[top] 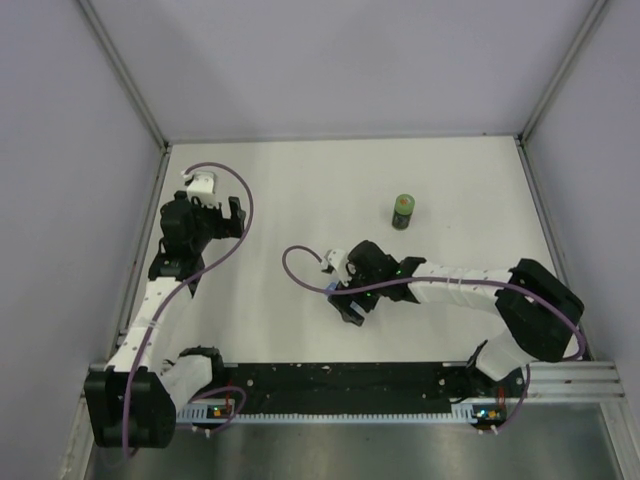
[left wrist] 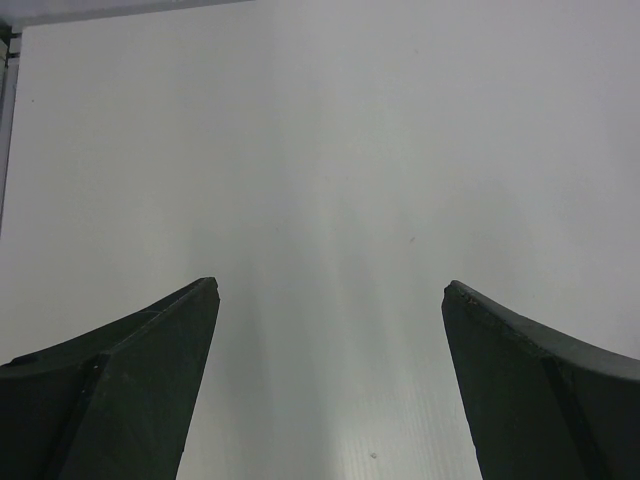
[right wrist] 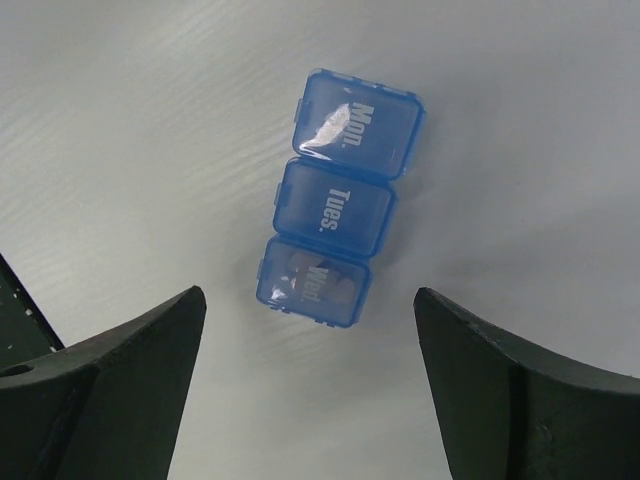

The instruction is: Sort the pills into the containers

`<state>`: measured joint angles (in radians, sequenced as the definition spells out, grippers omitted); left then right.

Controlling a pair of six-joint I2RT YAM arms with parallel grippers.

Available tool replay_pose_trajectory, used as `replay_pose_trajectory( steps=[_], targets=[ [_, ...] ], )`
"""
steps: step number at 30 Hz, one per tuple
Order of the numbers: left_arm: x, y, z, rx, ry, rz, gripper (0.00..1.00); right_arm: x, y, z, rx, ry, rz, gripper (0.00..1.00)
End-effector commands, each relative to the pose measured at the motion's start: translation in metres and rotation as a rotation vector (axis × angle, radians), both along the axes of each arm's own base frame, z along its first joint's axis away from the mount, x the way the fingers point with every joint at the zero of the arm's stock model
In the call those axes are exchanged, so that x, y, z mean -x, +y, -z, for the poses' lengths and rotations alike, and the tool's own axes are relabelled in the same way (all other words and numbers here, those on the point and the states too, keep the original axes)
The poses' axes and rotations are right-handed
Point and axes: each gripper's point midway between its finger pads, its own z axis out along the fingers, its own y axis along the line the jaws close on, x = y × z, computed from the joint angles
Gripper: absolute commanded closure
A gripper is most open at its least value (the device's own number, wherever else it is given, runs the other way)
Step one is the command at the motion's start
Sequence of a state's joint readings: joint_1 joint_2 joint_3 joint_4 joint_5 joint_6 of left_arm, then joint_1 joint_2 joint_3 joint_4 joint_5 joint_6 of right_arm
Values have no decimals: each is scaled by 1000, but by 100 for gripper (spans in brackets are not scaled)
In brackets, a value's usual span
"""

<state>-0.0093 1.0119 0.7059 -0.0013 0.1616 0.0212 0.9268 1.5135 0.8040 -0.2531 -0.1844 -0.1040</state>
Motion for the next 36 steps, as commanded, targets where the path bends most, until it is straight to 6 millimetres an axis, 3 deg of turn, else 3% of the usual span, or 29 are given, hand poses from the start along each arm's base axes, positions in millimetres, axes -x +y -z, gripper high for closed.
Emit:
replay_pose_trajectory(
  steps=[1, 15, 24, 32, 36],
  targets=[
    [-4, 3, -25, -7, -89, -11, 1, -15, 23, -18, -67, -32, 34, 16],
    [-3, 4, -25, -11, -95, -15, 1, -17, 23, 2, 3, -42, 45, 31],
    [-2, 2, -27, -9, -102, -4, 1, -26, 20, 2, 26, -86, 63, 43],
    [6, -15, -26, -12, -102, 111, 1, -35, 22, -20, 5, -152, 58, 54],
    [13, -31, -22, -15, -81, 219, 1, -41, 21, -49, -49, -217, 37, 60]
  ],
)
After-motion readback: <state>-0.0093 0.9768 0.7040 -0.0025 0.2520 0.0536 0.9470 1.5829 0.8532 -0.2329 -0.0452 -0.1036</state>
